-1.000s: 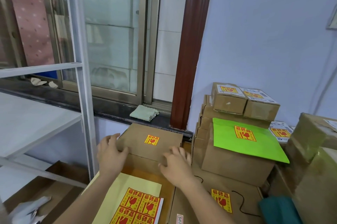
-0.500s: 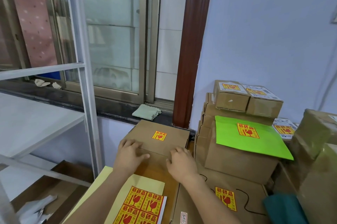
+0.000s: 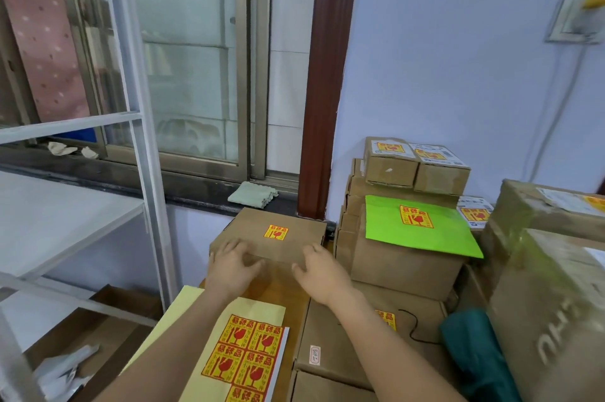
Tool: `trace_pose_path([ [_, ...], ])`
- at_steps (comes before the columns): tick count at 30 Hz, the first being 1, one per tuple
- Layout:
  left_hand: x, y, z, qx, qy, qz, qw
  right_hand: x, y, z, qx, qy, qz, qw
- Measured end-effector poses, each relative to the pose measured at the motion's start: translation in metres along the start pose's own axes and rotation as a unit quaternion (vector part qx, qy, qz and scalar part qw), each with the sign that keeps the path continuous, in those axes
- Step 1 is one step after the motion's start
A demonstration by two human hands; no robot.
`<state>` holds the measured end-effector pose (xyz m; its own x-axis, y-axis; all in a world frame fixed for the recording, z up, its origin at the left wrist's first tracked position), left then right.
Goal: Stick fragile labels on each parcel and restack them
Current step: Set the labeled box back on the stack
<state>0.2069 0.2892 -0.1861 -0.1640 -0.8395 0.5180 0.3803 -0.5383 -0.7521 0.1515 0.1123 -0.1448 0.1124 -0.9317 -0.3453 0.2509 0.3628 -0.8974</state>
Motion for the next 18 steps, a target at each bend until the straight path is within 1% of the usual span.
trace_pose_path([
  [2,0.017,-0.007,-0.016,0.044,-0.022,-0.082,0.995,0.003,-0.012,-0.013,0.023,0.01,0.006,1.0],
  [3,0.025,-0.01,-0.024,0.054,-0.029,-0.106,0.993,0.004,-0.017,-0.021,0.028,0.016,0.01,0.999],
  [5,0.04,-0.015,-0.043,0.045,-0.029,-0.129,0.99,0.005,-0.026,-0.04,0.039,0.031,0.021,0.999],
  [9,0.064,-0.023,-0.079,-0.024,-0.031,-0.173,0.984,0.015,-0.037,-0.081,0.059,0.058,0.046,0.995],
  [14,0.079,-0.021,-0.118,-0.098,-0.075,-0.206,0.971,0.034,-0.048,-0.135,0.087,0.1,0.054,0.99],
  [18,0.093,-0.017,-0.144,-0.142,-0.099,-0.217,0.961,0.05,-0.052,-0.169,0.082,0.118,0.031,0.989],
])
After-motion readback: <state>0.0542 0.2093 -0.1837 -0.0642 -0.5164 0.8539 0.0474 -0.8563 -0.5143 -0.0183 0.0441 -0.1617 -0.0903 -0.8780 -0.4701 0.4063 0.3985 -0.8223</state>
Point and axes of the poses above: each hand's wrist, its own z-axis towards the middle knuckle, its own y-axis out of the palm, x = y × z, the point moved 2 cm from there along z, towards the middle knuckle, and after that the axes turned 11 degrees about x, right-handed, at the moved point
